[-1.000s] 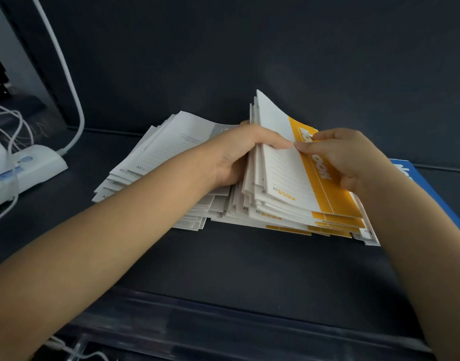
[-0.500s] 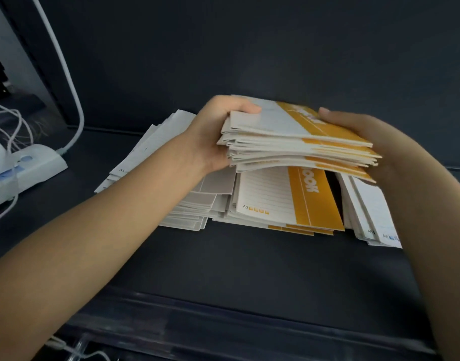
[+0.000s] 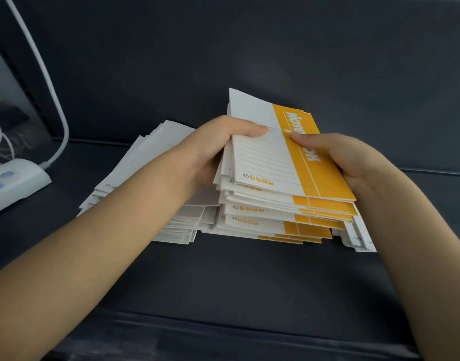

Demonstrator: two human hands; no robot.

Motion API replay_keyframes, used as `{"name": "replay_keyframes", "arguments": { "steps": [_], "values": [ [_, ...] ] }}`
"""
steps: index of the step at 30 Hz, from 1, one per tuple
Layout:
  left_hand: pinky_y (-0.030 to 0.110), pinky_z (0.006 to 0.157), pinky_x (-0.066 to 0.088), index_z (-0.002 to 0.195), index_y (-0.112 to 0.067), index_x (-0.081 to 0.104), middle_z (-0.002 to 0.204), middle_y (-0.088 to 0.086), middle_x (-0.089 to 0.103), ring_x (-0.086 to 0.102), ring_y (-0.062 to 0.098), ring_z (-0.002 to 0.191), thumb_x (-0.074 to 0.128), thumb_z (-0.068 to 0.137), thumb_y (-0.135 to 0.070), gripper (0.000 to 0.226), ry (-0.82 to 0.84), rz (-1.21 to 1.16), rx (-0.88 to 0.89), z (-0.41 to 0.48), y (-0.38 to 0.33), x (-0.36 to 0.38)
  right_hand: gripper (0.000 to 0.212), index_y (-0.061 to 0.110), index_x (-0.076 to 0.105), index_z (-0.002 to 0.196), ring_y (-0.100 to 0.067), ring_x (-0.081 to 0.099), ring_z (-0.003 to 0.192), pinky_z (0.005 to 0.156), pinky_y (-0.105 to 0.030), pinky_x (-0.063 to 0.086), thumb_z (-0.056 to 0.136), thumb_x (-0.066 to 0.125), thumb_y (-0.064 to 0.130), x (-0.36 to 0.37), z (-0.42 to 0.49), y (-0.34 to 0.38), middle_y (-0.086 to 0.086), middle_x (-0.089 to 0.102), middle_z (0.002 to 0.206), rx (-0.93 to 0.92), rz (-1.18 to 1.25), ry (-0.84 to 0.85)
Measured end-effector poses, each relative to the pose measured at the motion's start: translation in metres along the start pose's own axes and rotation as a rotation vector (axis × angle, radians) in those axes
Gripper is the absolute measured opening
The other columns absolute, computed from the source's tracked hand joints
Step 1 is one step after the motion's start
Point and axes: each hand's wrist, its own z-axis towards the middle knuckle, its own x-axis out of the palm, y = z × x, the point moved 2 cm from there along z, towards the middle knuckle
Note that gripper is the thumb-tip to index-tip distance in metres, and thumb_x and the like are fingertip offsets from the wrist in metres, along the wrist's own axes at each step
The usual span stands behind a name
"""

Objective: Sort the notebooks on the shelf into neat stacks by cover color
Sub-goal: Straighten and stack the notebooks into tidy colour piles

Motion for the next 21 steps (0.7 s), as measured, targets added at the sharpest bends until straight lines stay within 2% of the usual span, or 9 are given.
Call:
{"name": "replay_keyframes", "arguments": {
  "steps": [4,8,13,16,19,21],
  "values": [
    [0.038,0.076,0.061,0.116,-0.005,0.065,0.103,0.013,0.074,0.073,0.028,0.091,0.056,0.093,-0.018,0.028,-0.040,0.026,-0.009,0.004,-0.001,0.003,0.038,0.011,0.063,0.112,-0.023,0.073,0.069,0.051,-0.034,0.057,0.081,0.072,0.031,0.002,-0.007,0.006,-0.008,0.075,0.089,-0.065,-0.080,-0.038],
    [0.038,0.075,0.061,0.118,-0.008,0.065,0.102,0.012,0.075,0.073,0.028,0.091,0.057,0.094,-0.024,0.030,-0.055,0.020,-0.031,0.010,-0.011,0.018,0.041,0.012,0.061,0.113,-0.020,0.073,0.067,0.049,-0.031,0.056,0.081,0.073,0.034,-0.011,-0.019,0.016,-0.005,0.076,0.085,-0.110,-0.152,-0.159],
    [0.031,0.056,0.060,0.119,-0.006,0.063,0.105,0.015,0.073,0.073,0.028,0.086,0.059,0.093,-0.019,0.029,-0.014,0.016,0.004,0.019,-0.017,0.074,0.041,0.012,0.063,0.112,-0.021,0.072,0.063,0.049,-0.032,0.056,0.079,0.074,0.033,-0.058,-0.050,0.019,-0.007,0.075,0.085,-0.132,-0.137,-0.233],
    [0.030,0.052,0.059,0.119,-0.004,0.062,0.106,0.017,0.071,0.070,0.028,0.080,0.061,0.092,-0.017,0.030,0.023,0.029,-0.028,0.029,-0.010,0.124,0.049,0.014,0.062,0.116,-0.024,0.073,0.067,0.052,-0.035,0.057,0.074,0.077,0.035,-0.104,-0.071,0.014,-0.008,0.075,0.090,-0.128,-0.186,-0.309],
    [0.033,0.060,0.060,0.118,-0.003,0.062,0.101,0.016,0.071,0.070,0.028,0.078,0.064,0.091,-0.019,0.032,0.067,0.055,-0.094,0.047,0.006,0.180,0.049,0.015,0.062,0.112,-0.022,0.073,0.066,0.053,-0.033,0.057,0.072,0.078,0.040,-0.157,-0.094,0.006,-0.007,0.075,0.088,-0.124,-0.324,-0.430],
    [0.043,0.081,0.059,0.119,-0.005,0.064,0.106,0.016,0.073,0.072,0.031,0.090,0.067,0.087,-0.018,0.036,0.109,0.052,-0.132,0.060,0.017,0.218,0.045,0.017,0.062,0.107,-0.024,0.072,0.073,0.062,-0.034,0.058,0.073,0.078,0.040,-0.195,-0.106,-0.001,-0.005,0.074,0.091,-0.121,-0.388,-0.473]
  ]
}}
